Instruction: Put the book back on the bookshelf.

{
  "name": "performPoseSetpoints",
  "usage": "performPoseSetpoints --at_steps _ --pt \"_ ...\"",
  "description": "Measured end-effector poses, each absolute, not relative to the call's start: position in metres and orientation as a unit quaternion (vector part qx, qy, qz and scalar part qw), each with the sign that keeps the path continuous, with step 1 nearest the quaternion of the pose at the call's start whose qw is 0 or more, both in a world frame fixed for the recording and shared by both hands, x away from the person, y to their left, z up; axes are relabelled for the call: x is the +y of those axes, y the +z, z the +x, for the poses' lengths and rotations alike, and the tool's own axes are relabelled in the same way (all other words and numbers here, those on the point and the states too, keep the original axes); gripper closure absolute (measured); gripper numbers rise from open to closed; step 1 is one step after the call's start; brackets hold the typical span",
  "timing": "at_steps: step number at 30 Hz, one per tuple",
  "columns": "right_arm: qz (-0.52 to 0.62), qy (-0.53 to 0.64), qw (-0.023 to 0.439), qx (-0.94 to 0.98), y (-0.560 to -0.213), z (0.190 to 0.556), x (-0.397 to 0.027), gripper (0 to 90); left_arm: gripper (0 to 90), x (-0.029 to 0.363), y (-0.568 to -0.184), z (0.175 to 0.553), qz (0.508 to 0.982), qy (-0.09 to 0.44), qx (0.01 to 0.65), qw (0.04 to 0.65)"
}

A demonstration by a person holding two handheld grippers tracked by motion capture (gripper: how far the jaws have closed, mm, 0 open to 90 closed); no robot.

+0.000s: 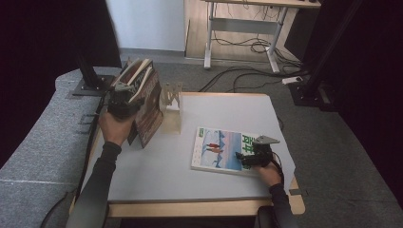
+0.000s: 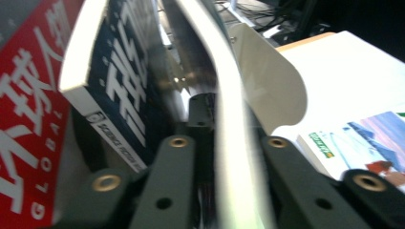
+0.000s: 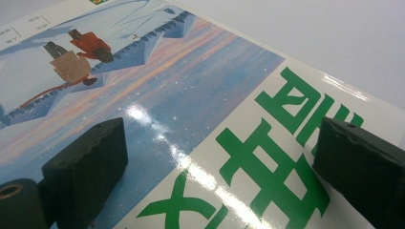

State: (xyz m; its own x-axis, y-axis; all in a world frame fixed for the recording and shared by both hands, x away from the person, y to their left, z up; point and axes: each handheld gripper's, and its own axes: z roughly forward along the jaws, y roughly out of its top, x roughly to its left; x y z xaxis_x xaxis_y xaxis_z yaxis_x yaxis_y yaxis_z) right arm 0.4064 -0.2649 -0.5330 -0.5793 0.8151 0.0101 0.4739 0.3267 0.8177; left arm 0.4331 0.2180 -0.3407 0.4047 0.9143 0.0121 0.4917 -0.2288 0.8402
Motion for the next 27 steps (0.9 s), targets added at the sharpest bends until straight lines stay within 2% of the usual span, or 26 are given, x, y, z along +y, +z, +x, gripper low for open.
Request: performPoseSetpoints --at_steps 8,27 --pt "0.41 0.412 0.206 0.787 -0.533 0.406 -0.265 3.8 84.2 0.216 -0.344 0.441 0.718 0.277 0.483 0.418" --pt "0.41 0.414 0.206 0.786 -0.533 0.407 -0.265 3.8 84.2 0.211 -0.35 0.464 0.708 0.297 0.478 0.427"
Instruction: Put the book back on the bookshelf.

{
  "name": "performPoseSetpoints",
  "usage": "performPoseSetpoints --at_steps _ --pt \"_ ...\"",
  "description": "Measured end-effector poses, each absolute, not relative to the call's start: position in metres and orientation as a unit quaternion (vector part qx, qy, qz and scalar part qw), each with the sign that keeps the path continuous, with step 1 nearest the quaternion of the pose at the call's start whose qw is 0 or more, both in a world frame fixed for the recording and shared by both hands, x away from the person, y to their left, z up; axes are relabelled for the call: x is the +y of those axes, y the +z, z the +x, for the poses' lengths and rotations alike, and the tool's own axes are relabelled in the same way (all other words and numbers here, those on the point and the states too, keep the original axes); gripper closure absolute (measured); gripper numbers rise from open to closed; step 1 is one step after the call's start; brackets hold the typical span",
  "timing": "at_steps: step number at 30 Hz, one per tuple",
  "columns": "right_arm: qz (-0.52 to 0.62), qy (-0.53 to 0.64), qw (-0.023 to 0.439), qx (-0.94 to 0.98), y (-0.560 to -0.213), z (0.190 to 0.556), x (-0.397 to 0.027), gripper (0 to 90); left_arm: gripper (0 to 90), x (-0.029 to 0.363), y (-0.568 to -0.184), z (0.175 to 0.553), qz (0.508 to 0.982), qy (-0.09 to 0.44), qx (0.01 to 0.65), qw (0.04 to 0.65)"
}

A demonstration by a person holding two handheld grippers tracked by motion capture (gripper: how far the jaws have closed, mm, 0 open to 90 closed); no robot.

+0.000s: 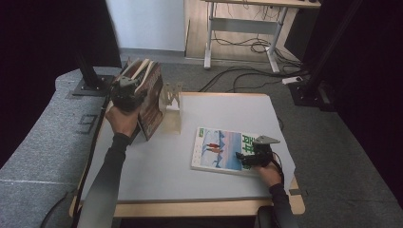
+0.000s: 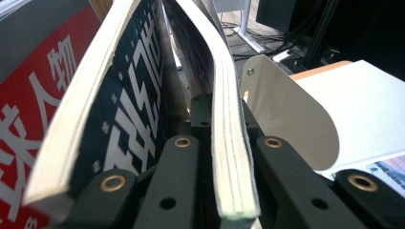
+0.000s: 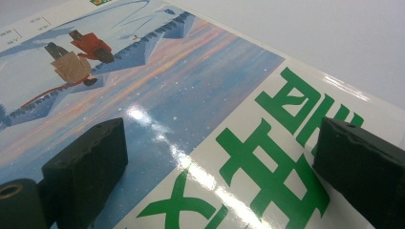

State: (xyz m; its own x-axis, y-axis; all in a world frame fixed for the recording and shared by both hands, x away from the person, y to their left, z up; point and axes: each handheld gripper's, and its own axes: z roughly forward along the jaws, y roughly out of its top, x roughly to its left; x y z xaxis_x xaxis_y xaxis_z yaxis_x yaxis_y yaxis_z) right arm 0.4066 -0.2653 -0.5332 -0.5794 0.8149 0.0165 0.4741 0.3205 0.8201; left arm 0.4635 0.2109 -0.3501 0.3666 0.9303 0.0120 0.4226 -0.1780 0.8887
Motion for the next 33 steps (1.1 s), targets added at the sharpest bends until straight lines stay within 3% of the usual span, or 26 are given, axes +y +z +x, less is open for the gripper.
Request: performPoseSetpoints --at_steps 16,20,33 --pt "0.41 0.414 0.206 0.786 -0.533 0.407 -0.265 3.8 81.8 0.212 -0.353 0.468 0.703 0.313 0.474 0.427" --pt "0.41 0.414 0.206 0.786 -0.533 0.407 -0.265 3.8 75.4 0.211 -0.351 0.457 0.708 0.328 0.464 0.419" --pt "0.41 0.413 0.207 0.786 -0.533 0.407 -0.265 3.8 72.6 0.22 -0.362 0.43 0.713 0.312 0.463 0.424"
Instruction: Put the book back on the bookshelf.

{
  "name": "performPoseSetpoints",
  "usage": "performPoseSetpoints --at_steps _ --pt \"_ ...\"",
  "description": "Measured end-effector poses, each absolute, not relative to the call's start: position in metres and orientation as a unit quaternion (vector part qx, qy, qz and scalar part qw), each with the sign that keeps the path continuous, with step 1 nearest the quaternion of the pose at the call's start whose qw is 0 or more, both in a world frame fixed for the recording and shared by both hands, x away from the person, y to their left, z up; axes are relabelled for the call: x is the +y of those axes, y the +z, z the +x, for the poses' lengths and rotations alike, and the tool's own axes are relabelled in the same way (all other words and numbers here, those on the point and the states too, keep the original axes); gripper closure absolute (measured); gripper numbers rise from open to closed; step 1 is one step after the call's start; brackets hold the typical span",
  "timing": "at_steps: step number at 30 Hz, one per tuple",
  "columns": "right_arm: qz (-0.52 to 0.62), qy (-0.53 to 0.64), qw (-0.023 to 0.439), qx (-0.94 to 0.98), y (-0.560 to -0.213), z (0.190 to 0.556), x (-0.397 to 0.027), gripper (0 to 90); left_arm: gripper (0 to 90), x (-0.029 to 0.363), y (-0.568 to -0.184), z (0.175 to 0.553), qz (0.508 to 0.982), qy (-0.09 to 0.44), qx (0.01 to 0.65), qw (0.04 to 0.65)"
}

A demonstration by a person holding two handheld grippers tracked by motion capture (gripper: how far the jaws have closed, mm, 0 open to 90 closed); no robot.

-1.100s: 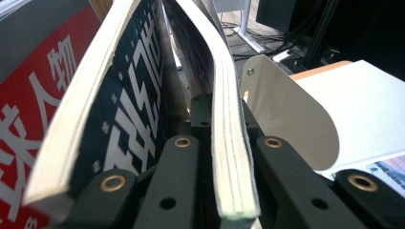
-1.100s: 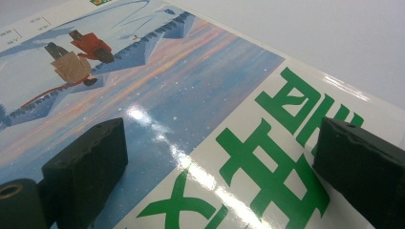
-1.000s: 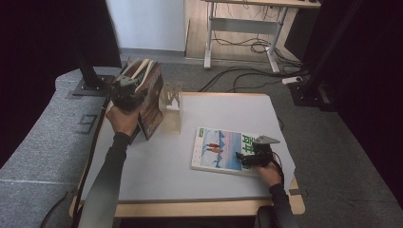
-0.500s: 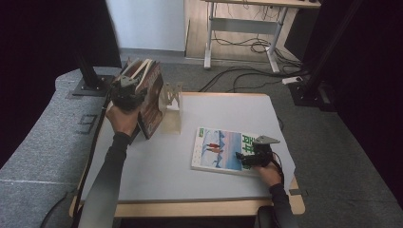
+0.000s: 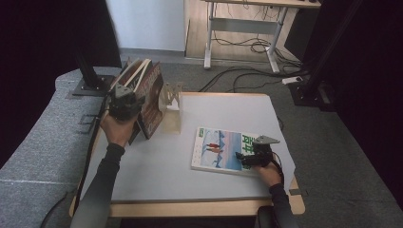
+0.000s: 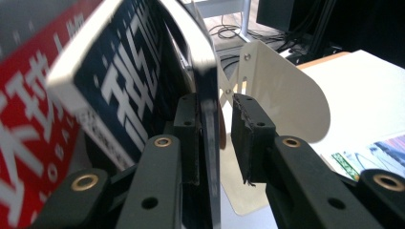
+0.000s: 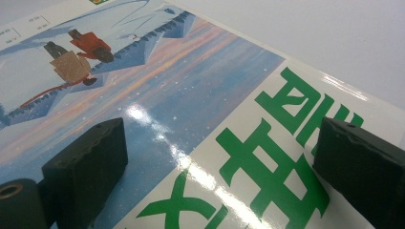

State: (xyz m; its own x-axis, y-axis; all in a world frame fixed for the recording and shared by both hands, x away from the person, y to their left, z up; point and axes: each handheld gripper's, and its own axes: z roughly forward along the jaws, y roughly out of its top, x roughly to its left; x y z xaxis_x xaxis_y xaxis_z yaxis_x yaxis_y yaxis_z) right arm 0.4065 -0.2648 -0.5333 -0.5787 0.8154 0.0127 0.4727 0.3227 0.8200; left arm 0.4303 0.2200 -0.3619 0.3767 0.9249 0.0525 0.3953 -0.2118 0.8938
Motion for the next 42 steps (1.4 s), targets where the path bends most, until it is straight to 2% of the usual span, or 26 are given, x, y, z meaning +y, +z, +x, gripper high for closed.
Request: performPoseSetpoints --at_steps 6,15,25,33,39,40,42 --pt "0.41 0.413 0.207 0.787 -0.533 0.406 -0.265 3.8 72.7 0.225 -0.371 0.424 0.715 0.31 0.466 0.418" --pt "0.409 0.413 0.207 0.787 -0.533 0.406 -0.265 3.8 79.4 0.235 -0.384 0.422 0.705 0.302 0.485 0.42" --pt "0.409 0.412 0.207 0.787 -0.533 0.406 -0.265 3.8 76.9 0.245 -0.39 0.413 0.699 0.295 0.492 0.427" --pt "0.409 0.413 0.208 0.787 -0.533 0.406 -0.265 3.9 64.7 0.242 -0.393 0.398 0.709 0.281 0.475 0.438" --pt "0.409 0.413 0.208 0.787 -0.533 0.406 -0.265 4.0 48.1 0.232 -0.4 0.393 0.739 0.254 0.447 0.436" --pt "0.409 0.412 0.208 0.787 -0.533 0.406 -0.265 4.0 43.0 0.228 -0.404 0.393 0.752 0.239 0.431 0.437" --pt "0.409 0.413 0.208 0.787 -0.533 0.406 -0.265 4.0 40.7 0.226 -0.406 0.392 0.76 0.227 0.422 0.439"
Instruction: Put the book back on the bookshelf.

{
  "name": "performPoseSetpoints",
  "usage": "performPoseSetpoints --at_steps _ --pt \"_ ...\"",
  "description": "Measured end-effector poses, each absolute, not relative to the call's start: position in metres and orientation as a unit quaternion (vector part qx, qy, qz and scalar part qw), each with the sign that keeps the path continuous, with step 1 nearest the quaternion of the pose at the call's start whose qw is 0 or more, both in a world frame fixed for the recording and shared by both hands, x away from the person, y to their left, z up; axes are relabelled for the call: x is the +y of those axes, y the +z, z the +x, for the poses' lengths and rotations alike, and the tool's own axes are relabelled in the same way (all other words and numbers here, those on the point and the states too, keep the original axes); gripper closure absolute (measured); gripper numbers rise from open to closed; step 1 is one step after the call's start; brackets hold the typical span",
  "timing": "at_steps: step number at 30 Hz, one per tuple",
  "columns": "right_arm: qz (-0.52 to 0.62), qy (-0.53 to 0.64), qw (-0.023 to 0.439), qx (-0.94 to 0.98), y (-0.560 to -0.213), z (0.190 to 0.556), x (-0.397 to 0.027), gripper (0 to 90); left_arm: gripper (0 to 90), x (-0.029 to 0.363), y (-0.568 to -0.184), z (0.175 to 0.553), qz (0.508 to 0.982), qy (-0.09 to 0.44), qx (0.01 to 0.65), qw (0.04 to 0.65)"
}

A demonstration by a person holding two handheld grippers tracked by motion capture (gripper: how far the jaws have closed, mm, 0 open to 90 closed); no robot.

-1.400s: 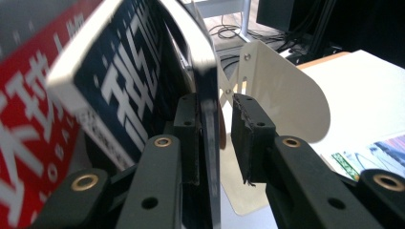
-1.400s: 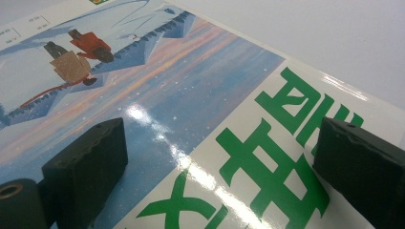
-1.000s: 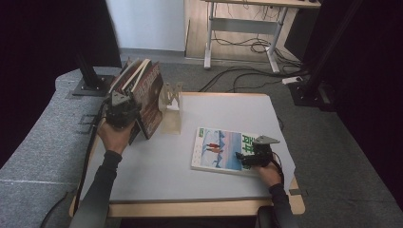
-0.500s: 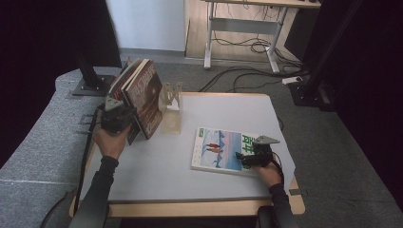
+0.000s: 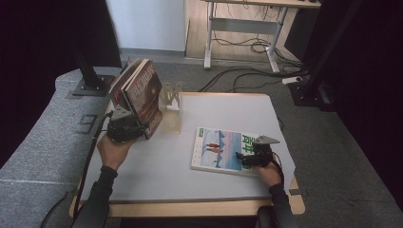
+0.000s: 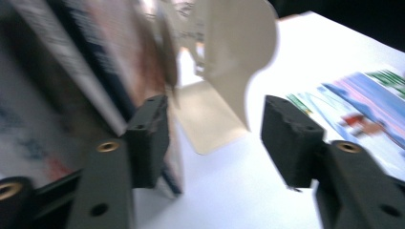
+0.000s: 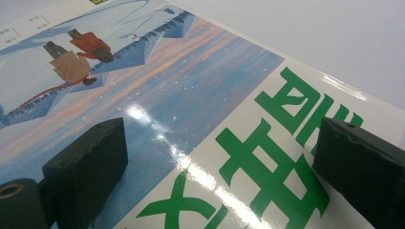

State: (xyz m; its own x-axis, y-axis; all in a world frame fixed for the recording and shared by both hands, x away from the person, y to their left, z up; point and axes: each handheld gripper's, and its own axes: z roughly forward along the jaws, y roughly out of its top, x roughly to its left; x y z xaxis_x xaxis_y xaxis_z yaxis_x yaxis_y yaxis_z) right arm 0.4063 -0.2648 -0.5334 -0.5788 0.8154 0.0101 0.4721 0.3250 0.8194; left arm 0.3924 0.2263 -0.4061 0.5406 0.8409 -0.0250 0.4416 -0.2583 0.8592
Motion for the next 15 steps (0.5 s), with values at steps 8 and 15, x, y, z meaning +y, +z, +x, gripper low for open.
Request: performPoseSetpoints --at_steps 8,15 --pt "0.409 0.412 0.209 0.787 -0.533 0.406 -0.265 4.1 21.4 0.211 -0.425 0.388 0.789 0.172 0.386 0.446" --pt "0.409 0.412 0.209 0.787 -0.533 0.406 -0.265 4.3 11.9 0.192 -0.45 0.383 0.818 0.145 0.354 0.43"
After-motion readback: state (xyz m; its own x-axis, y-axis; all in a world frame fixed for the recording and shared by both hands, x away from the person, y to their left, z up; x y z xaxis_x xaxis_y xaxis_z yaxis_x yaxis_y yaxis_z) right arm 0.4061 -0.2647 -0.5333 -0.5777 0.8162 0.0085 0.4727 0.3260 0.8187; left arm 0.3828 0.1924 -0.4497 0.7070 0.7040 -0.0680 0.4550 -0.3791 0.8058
